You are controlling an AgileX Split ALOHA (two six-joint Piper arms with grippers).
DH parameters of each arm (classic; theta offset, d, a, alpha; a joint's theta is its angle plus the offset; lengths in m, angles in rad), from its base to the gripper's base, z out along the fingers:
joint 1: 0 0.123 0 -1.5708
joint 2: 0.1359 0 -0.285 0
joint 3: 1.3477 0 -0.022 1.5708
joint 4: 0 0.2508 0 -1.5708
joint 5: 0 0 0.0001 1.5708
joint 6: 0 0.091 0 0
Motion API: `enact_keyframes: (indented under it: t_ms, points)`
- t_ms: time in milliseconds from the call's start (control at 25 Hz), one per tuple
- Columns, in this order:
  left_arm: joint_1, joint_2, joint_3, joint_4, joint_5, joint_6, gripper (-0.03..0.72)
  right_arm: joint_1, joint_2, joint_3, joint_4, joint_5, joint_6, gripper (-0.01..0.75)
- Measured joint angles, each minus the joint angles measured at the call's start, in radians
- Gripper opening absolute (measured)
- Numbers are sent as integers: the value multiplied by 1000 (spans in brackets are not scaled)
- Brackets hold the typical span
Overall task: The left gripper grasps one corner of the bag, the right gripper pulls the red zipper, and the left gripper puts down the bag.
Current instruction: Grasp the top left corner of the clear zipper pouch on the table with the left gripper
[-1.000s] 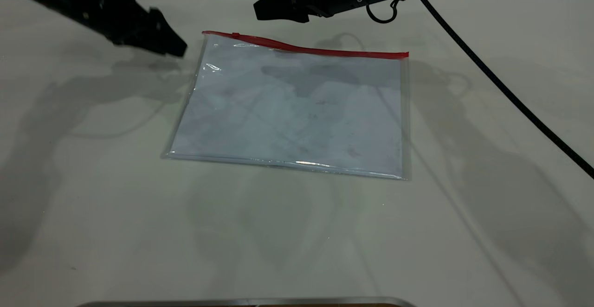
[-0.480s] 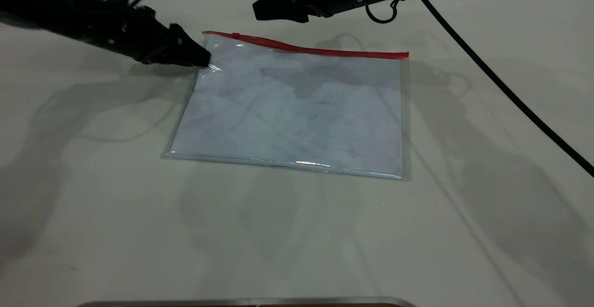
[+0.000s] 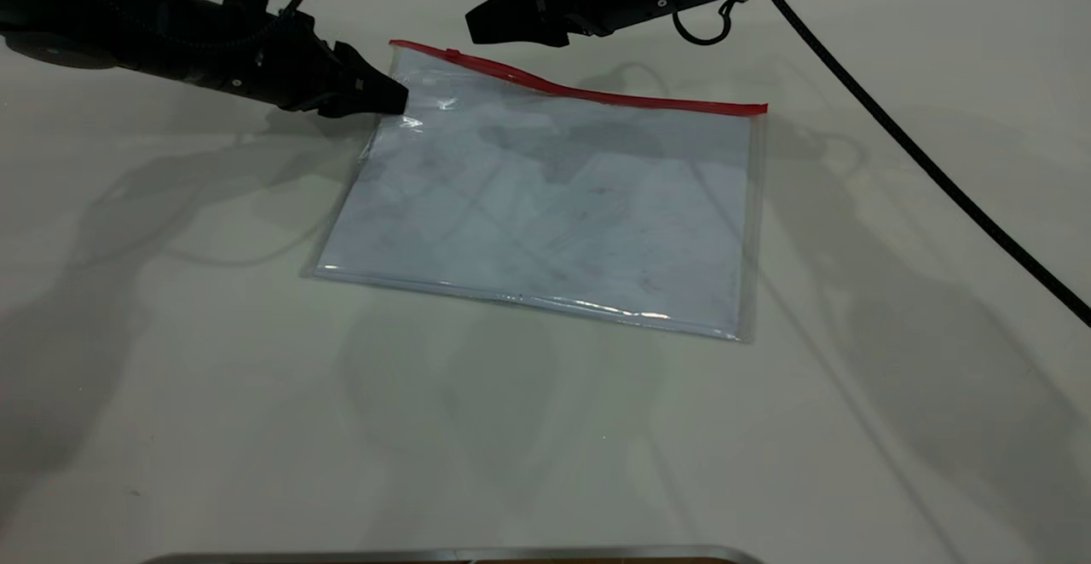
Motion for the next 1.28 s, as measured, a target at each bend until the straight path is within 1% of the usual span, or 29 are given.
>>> enact_keyframes:
  t_ms: [80,120,200,280,360,440,680,800,1040,1280]
  points:
    - [-6,0,-1,-7,1,7,68,0,0,0,0,0,1,520]
    - [-9,0,-1,-9,0,12,47,0,0,0,0,0,2,520]
    - [-12,0,-1,-9,2,57,39,0,0,0,-5,1,2,520]
    - [-13,-6,-1,0,3,143,36,0,0,0,-10,12,4,520]
    - [-14,-26,-1,39,3,188,26,0,0,0,-13,36,4,520]
    - [-15,-54,-1,106,3,203,18,0,0,0,-14,54,4,520]
    - [-18,-128,-1,403,7,211,9,0,0,-10,-9,86,4,520]
    - [-18,-146,-1,496,26,212,8,0,0,-41,-4,94,4,520]
    - [-33,-199,-1,563,64,212,8,0,0,-70,1,51,4,520]
    - [-44,-239,-1,581,90,212,7,0,0,-70,11,50,3,520]
